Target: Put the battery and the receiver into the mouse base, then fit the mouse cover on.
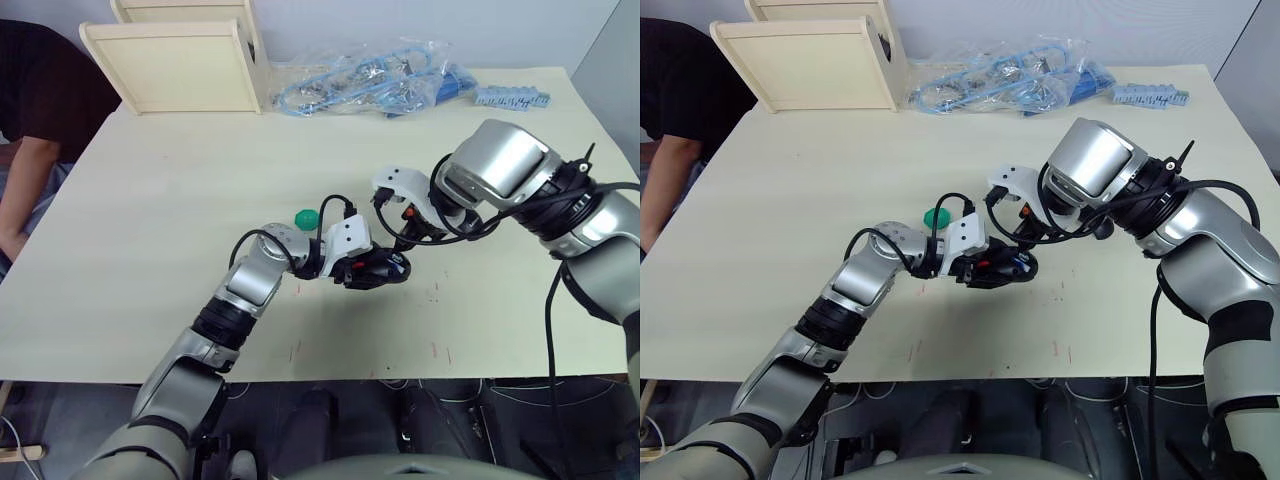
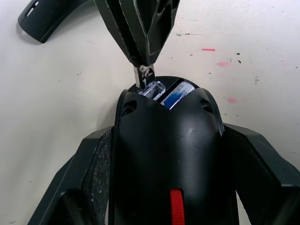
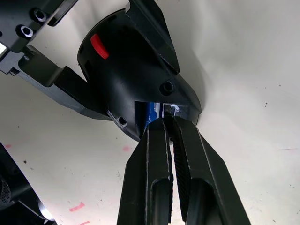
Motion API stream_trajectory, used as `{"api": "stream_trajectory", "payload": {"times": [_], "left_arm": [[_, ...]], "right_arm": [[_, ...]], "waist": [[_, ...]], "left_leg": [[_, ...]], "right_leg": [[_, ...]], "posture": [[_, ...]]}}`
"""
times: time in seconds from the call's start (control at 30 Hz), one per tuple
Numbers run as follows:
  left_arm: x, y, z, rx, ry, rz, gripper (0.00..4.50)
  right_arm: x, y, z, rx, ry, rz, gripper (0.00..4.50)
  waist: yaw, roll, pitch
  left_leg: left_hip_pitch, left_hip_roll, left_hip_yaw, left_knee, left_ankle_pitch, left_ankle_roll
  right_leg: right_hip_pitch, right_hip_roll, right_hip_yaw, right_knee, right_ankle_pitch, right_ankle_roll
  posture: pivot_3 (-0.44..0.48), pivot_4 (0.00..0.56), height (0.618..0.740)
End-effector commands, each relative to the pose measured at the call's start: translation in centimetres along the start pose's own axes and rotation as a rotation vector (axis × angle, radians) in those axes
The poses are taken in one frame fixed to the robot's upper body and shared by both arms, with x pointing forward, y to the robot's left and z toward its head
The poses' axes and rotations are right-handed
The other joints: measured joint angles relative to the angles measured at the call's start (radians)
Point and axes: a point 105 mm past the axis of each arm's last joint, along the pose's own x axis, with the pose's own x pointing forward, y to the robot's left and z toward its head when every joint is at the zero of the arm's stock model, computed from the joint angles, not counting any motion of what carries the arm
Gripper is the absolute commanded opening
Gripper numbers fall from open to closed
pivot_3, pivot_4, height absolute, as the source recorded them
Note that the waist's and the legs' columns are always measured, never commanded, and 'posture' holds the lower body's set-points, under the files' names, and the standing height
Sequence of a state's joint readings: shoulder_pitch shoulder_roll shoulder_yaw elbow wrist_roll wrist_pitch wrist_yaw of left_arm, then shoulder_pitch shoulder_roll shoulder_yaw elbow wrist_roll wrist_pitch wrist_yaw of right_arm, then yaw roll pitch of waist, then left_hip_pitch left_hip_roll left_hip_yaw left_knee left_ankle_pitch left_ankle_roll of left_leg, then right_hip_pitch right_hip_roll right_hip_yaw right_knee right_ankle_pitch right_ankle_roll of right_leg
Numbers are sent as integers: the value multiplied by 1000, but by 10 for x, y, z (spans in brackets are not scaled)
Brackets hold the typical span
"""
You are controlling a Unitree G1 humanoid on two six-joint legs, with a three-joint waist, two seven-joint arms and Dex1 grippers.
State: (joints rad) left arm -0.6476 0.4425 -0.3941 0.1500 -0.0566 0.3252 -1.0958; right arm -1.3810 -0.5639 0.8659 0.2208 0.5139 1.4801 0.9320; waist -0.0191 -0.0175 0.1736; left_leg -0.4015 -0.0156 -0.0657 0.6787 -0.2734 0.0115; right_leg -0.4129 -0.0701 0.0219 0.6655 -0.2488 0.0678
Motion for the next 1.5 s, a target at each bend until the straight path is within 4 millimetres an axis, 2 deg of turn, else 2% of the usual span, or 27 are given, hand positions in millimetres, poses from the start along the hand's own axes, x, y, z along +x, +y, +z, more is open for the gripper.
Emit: {"api": "stream_trajectory", "payload": {"times": [0.03, 0.93, 1.5], "left_arm": [[-2, 0, -2, 10, 19, 11, 2992], [-1, -4, -3, -5, 20, 5, 2992], [-1, -5, -4, -13, 18, 15, 2992]], "right_arm": [[-2, 1, 1, -8, -13, 5, 0], [13, -5, -4, -20, 7, -14, 0], [20, 3, 0, -55, 18, -9, 0]], "waist": [[0, 0, 0], [-1, 0, 0], [-2, 0, 0]], "left_leg": [[0, 0, 0, 0, 0, 0], [0, 0, 0, 0, 0, 0], [1, 0, 0, 0, 0, 0]], "right_leg": [[0, 0, 0, 0, 0, 0], [0, 0, 0, 0, 0, 0], [0, 0, 0, 0, 0, 0]], "posture": [[0, 150, 740], [0, 150, 740], [0, 150, 740]]}}
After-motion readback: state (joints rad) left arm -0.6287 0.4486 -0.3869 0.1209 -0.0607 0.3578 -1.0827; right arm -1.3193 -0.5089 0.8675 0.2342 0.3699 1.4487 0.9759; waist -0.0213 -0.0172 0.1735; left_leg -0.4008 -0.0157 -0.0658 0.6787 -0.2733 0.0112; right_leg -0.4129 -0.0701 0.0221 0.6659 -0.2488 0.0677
